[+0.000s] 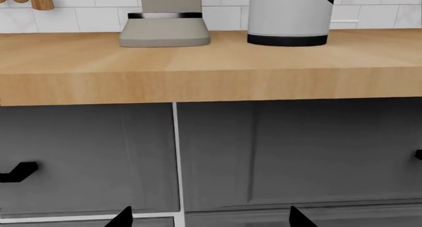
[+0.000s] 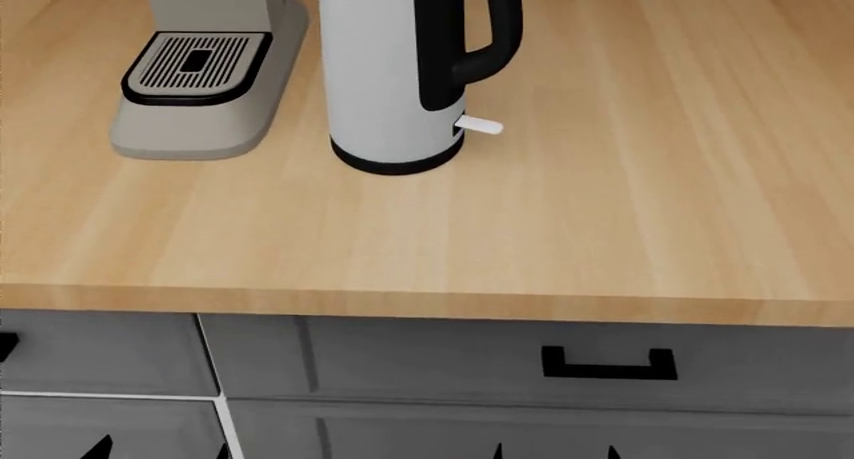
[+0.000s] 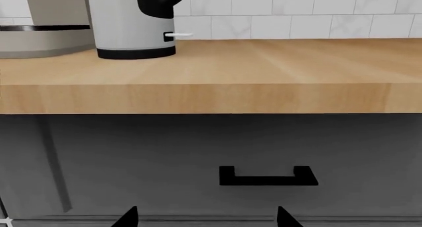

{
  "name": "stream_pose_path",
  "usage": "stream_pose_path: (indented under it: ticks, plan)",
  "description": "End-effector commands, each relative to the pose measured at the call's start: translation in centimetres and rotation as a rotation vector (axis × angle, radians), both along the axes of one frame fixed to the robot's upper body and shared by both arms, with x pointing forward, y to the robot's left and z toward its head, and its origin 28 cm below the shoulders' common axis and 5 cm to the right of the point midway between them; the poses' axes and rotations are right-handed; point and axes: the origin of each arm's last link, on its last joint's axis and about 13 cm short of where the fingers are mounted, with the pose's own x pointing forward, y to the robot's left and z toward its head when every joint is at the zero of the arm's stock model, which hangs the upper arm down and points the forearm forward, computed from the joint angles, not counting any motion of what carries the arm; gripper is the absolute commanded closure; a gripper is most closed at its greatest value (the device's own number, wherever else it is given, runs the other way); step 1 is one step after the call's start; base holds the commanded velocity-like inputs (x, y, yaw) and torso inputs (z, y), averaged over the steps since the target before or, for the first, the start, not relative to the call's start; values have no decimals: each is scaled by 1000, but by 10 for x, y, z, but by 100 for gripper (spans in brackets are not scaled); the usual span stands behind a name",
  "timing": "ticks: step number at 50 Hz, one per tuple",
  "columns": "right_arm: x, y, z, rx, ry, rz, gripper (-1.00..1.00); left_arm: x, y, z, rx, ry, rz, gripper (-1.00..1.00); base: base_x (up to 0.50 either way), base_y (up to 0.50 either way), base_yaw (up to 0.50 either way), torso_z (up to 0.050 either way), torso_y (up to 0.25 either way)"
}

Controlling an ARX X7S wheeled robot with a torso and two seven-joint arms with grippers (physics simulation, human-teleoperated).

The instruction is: Press down the lever to turn on the electric kettle.

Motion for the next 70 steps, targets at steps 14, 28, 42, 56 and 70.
stream_pose_path:
  ticks: [14,28,42,56,70]
  plan:
    - [0,-1,2,-5,-12,-6,-100,-1,-1,2,2,-11,-14,-100,0,0,0,50,0]
    - [23,-10,39,-103,4,-61,-100,28,8,59,11,-65,-7,-100,0,0,0,39,0]
    - [32,-19,167,-126,-202,-39,-100,38,6,178,-5,-240,-41,-100,0,0,0,0,0]
    - [35,-31,186,-109,-223,-51,-100,60,15,198,-14,-257,15,-100,136,0,0,0,0]
    - [39,-42,186,-100,-189,-74,-100,73,18,190,-2,-231,38,-100,500,0,0,0,0]
